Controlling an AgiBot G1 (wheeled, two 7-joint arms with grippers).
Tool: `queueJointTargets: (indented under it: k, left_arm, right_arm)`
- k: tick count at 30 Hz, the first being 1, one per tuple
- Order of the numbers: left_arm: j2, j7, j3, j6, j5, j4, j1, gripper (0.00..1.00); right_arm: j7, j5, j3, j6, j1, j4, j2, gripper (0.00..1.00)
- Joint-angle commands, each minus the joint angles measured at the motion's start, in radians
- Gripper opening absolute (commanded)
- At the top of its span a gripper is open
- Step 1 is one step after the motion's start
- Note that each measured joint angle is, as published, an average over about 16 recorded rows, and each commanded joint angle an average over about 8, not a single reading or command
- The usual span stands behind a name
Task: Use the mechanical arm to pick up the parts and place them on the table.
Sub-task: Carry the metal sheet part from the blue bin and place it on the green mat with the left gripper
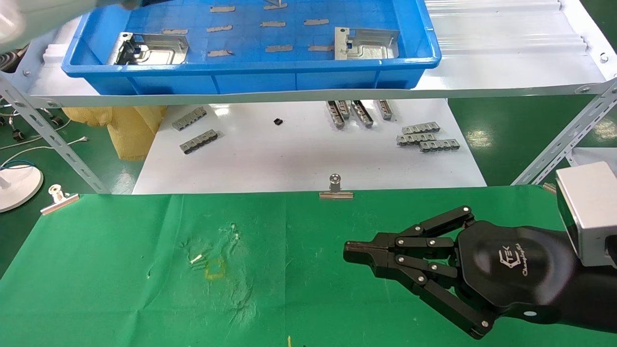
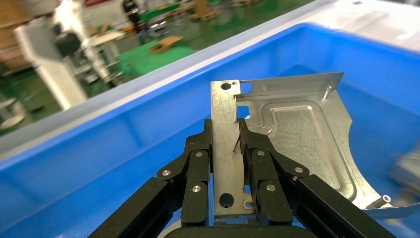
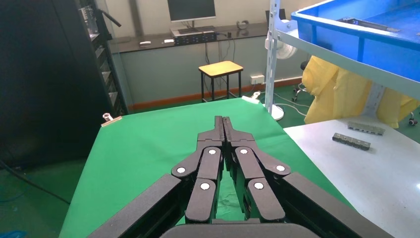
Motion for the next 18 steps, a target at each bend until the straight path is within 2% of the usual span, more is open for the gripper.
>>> queueJointTargets:
  k: [1, 10, 18]
  left_arm:
    - [-0.011, 0.032, -0.008, 0.044, -0.016, -0.004, -0.006, 0.0]
    - [-0.14, 0.211, -0.066, 0.401, -0.12, -0.016, 0.026, 0.0]
    - [-0.233, 0.351, -0.07, 0.703, -0.145, -0.018, 0.063, 0.0]
  right_arm:
    - [0.0, 0.0, 0.0, 0.0, 0.0, 0.0, 0.0, 1.0]
    - [0.0, 0.0, 0.0, 0.0, 0.0, 0.0, 0.0, 1.0]
    - [0.0, 0.0, 0.0, 0.0, 0.0, 0.0, 0.0, 1.0]
